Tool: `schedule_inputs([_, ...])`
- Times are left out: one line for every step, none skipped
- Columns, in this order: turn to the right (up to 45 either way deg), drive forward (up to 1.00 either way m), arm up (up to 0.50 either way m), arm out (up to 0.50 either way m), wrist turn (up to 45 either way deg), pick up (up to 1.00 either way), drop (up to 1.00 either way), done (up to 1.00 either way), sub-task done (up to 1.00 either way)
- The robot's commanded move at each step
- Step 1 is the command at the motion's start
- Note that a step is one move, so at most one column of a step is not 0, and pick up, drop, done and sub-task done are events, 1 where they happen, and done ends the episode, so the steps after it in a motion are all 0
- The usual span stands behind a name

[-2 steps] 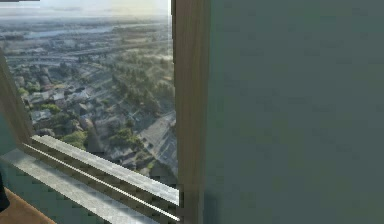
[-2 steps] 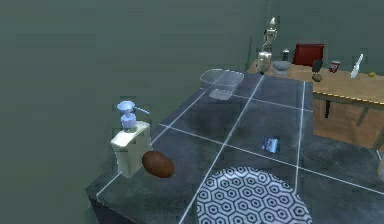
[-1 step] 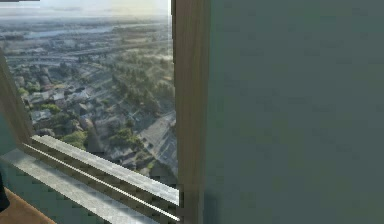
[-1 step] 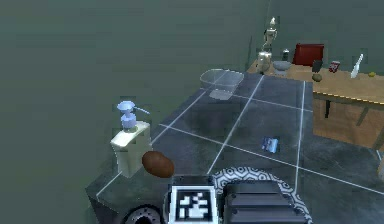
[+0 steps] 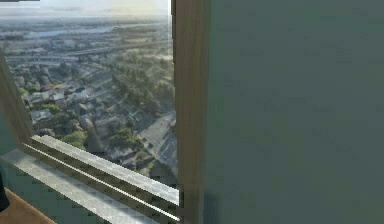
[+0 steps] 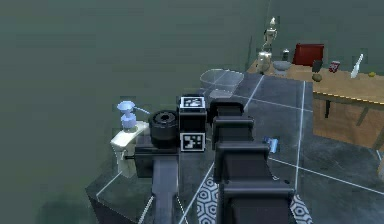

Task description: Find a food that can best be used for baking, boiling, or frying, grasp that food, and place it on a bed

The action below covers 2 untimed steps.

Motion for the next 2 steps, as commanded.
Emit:
schedule_inputs([0.0, 0.00, 0.00, 0.00, 45.0, 0.00, 0.00, 0.00, 0.00])
schedule_inputs([0.0, 0.00, 0.00, 0.00, 45.0, 0.00, 0.00, 0.00, 0.00])
